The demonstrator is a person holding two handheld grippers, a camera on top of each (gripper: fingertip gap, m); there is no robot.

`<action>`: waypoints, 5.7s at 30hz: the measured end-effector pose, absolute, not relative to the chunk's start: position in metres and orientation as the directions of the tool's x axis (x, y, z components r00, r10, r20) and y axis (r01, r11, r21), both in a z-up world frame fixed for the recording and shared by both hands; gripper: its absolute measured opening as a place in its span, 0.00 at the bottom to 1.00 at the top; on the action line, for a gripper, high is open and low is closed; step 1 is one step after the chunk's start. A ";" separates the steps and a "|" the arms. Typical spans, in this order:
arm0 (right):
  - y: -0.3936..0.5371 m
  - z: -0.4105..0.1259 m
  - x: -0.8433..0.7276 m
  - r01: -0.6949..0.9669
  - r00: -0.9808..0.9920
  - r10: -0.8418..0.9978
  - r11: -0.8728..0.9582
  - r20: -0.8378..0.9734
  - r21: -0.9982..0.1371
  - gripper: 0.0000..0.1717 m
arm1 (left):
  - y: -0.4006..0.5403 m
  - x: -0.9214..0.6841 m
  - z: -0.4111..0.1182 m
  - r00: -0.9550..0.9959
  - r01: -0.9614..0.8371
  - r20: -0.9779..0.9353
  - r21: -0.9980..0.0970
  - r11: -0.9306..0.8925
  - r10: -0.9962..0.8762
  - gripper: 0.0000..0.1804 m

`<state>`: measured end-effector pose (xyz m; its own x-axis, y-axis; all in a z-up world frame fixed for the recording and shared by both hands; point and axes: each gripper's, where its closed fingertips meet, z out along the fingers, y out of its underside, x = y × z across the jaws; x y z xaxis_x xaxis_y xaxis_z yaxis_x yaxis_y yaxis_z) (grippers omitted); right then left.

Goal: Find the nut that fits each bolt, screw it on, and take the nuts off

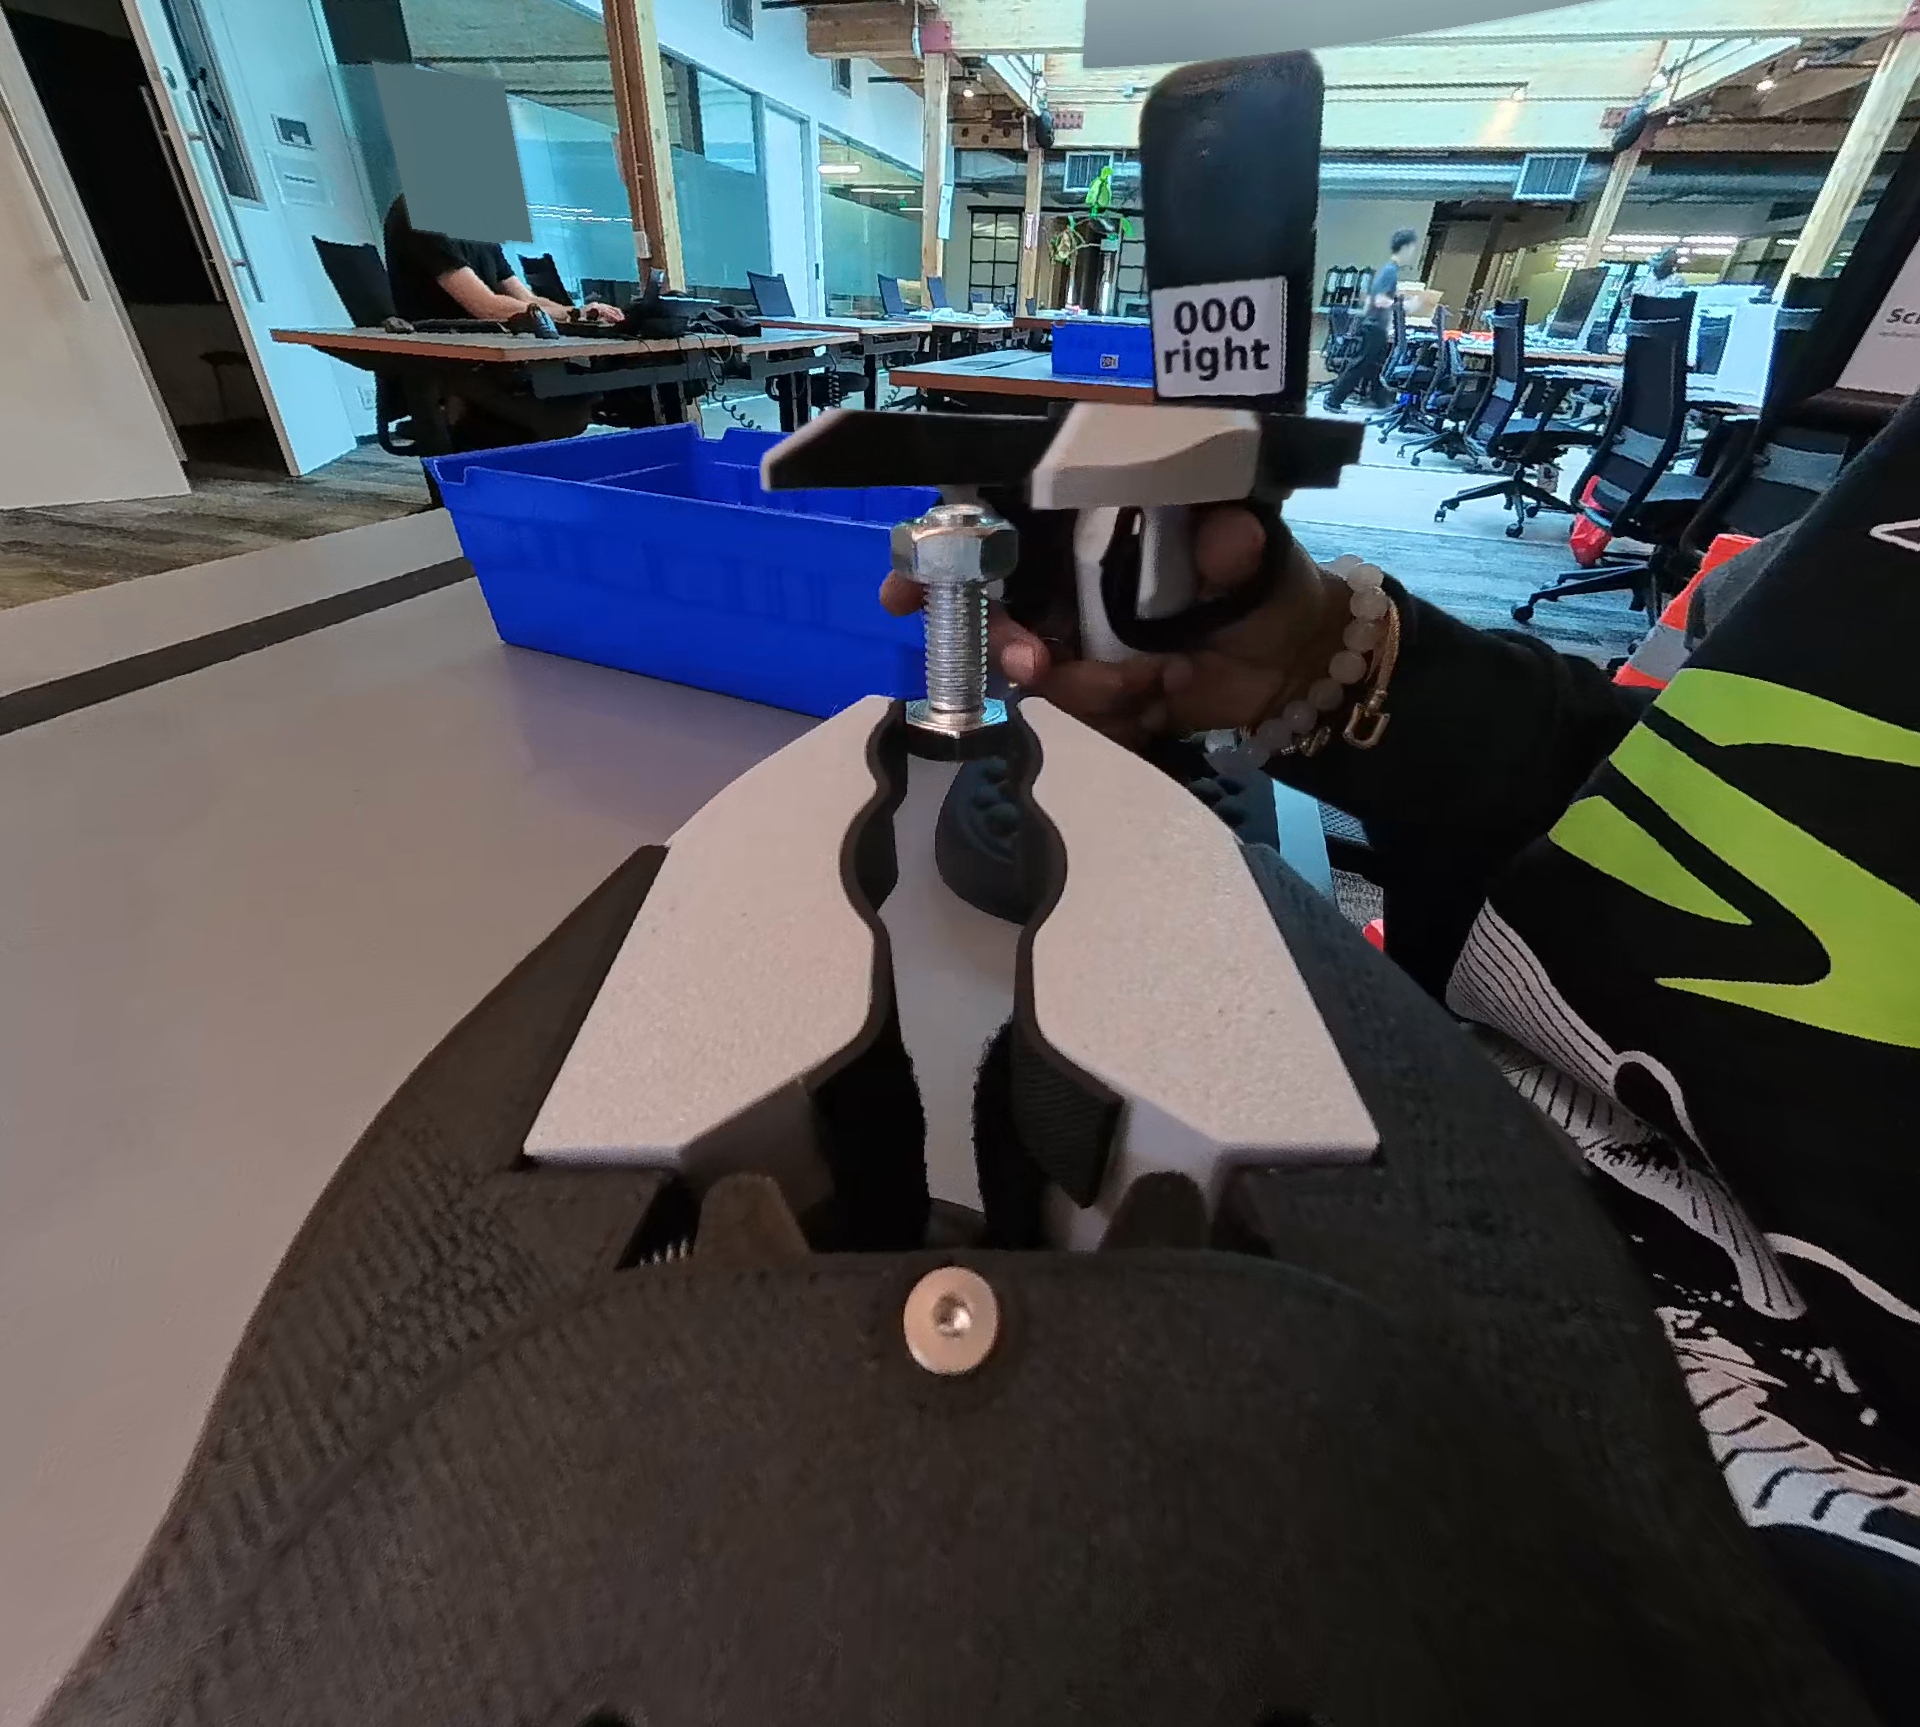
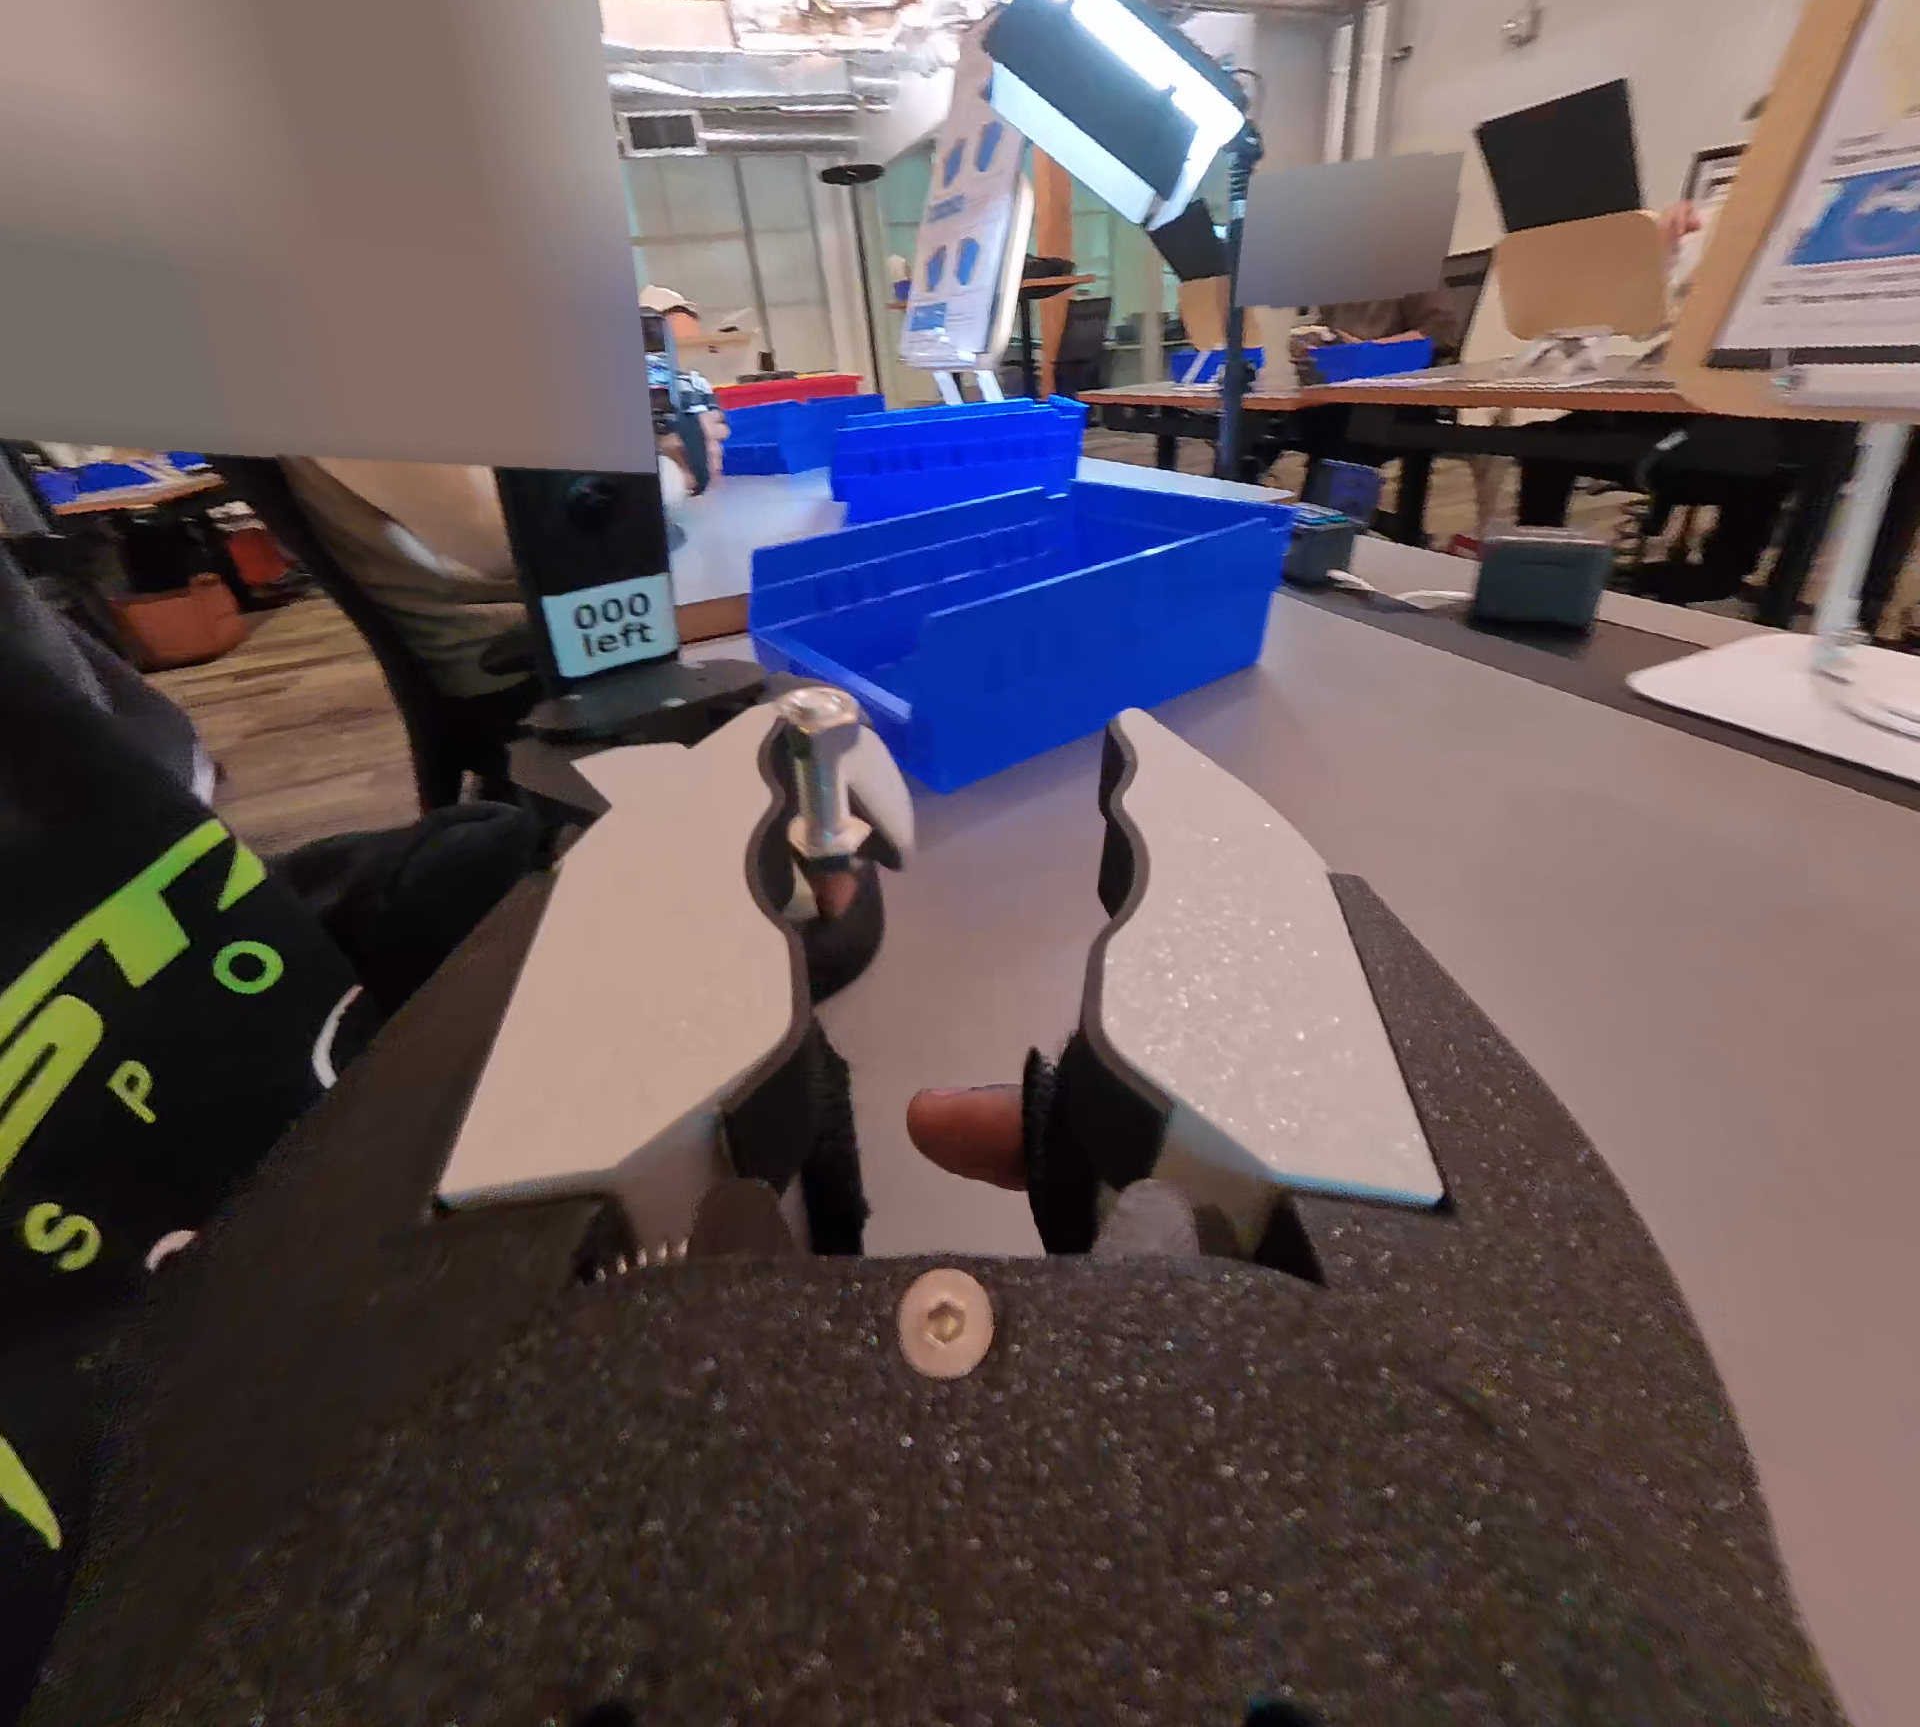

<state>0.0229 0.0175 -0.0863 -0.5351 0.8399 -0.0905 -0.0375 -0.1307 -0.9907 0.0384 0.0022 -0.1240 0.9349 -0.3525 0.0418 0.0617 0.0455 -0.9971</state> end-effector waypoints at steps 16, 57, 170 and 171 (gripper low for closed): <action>-0.010 -0.093 -0.006 0.009 -0.554 0.827 -0.110 -0.096 -0.994 0.38 | 0.002 0.039 -0.124 0.935 0.055 0.035 -0.997 0.048 -0.353 0.10; 0.045 -0.097 0.017 -0.006 -0.423 0.897 -0.146 -0.130 -0.989 0.26 | -0.001 0.038 -0.120 0.930 0.075 0.041 -0.994 0.078 -0.365 0.10; 0.021 -0.087 0.018 0.296 -0.613 0.789 0.173 -0.048 -0.939 0.06 | 0.003 0.030 -0.120 0.949 0.086 0.055 -0.992 0.087 -0.309 0.24; 0.041 -0.081 0.016 0.297 -0.565 0.824 0.163 -0.036 -0.941 0.06 | 0.004 0.028 -0.119 0.951 0.094 0.063 -0.992 0.088 -0.301 0.26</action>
<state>0.0156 0.0407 -0.0814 -0.5647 0.8245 -0.0360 0.2973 0.1626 -0.9408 0.0285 0.0036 -0.1194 0.9515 -0.3012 0.0630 0.0936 0.0884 -0.9917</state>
